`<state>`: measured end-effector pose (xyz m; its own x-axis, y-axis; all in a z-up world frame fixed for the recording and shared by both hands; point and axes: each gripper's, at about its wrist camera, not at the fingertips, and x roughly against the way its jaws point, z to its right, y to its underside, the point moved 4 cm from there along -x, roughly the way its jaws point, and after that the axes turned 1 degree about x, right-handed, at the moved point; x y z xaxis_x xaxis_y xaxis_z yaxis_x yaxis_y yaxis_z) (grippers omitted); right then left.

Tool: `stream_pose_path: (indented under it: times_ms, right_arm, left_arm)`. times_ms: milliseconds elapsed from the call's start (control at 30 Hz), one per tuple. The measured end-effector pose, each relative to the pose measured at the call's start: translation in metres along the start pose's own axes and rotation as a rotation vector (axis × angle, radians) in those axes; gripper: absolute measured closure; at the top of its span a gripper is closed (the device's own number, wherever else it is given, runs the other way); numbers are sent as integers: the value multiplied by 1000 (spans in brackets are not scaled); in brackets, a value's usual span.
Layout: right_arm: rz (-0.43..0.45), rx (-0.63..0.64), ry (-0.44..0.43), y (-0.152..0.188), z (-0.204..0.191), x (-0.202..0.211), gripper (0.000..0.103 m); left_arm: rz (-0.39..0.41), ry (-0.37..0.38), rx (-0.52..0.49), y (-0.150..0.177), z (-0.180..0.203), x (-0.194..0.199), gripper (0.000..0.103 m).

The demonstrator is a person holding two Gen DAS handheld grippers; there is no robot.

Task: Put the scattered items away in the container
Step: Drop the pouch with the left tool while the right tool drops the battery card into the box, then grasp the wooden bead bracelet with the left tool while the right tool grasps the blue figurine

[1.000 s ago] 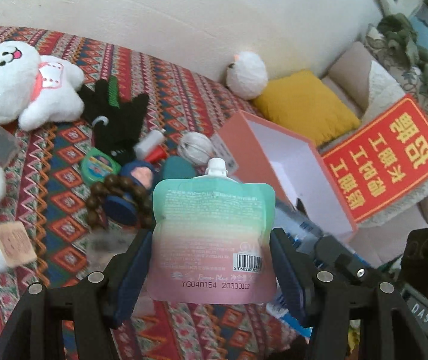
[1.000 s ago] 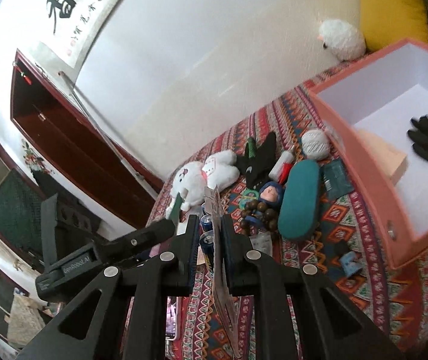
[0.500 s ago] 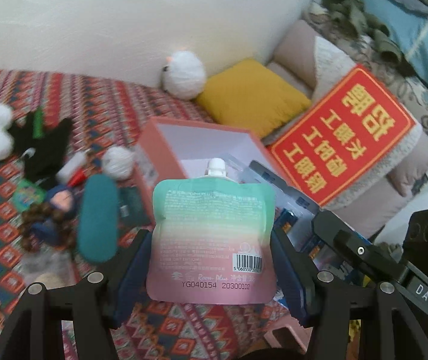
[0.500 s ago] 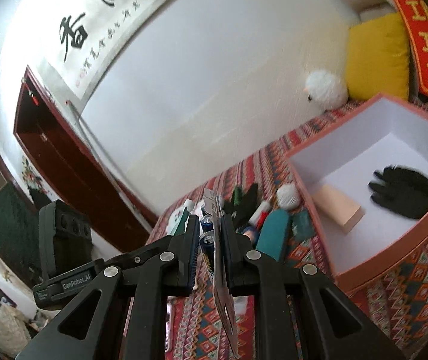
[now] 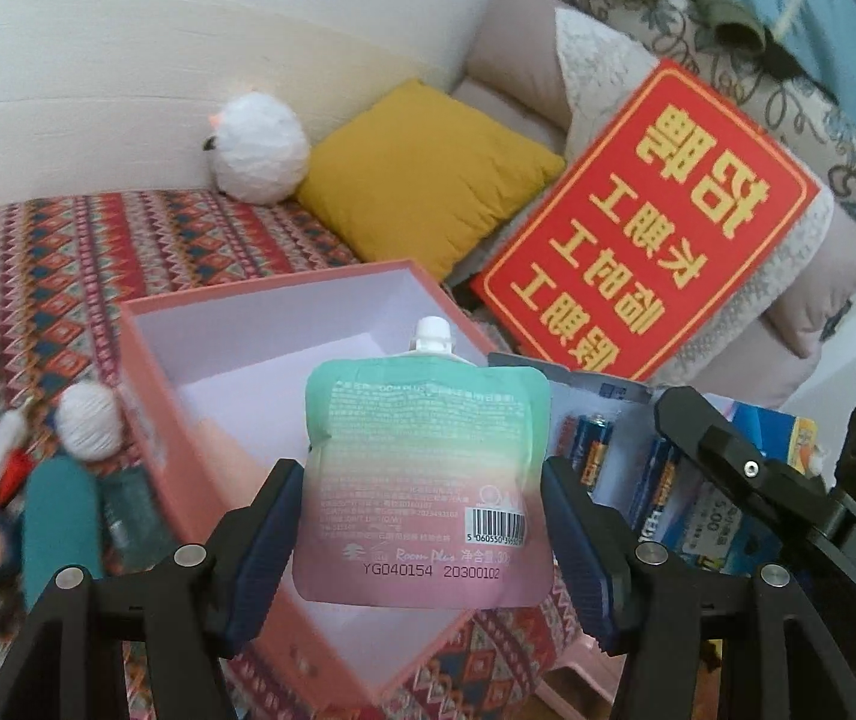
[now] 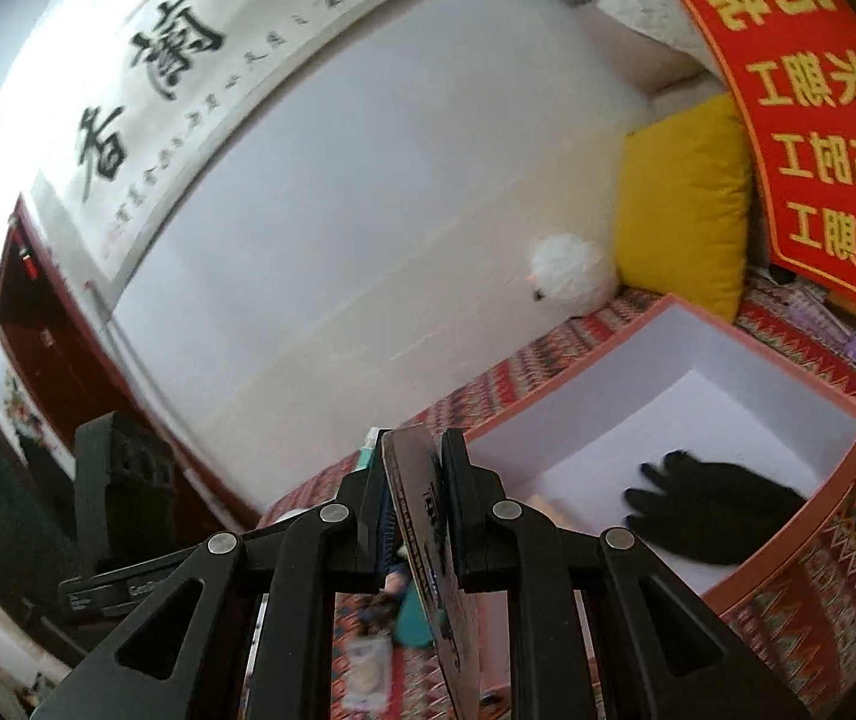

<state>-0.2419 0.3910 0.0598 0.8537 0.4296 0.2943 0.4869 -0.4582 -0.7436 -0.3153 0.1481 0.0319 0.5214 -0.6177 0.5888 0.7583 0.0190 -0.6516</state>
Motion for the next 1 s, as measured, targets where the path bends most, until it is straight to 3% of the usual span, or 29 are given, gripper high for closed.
stream_pose_path:
  times_ms: [167, 200, 233, 300, 467, 600, 767, 1000]
  right_arm:
    - [-125, -74, 18, 5, 58, -46, 82]
    - [-136, -91, 54, 7, 69, -51, 58]
    - [-125, -111, 107, 8, 82, -53, 22]
    - [-76, -147, 195, 7, 104, -47, 7]
    - [-33, -196, 250, 6, 123, -28, 7]
    - [-22, -171, 253, 10, 107, -18, 7]
    - [-46, -111, 210, 27, 56, -18, 7]
    - [-129, 44, 107, 69, -44, -44, 6]
  left_arm:
    - [-72, -23, -34, -10, 0, -55, 35]
    - [-75, -41, -42, -11, -1, -62, 31]
    - [-73, -53, -47, -13, -2, -67, 24]
    - [-62, -60, -44, -17, -5, -68, 14]
    - [-41, -76, -21, -19, -14, -58, 8]
    - [-30, -93, 9, -10, -25, -37, 8]
    - [-6, -132, 31, 12, -41, 0, 7]
    - [15, -238, 77, 52, -96, 62, 6]
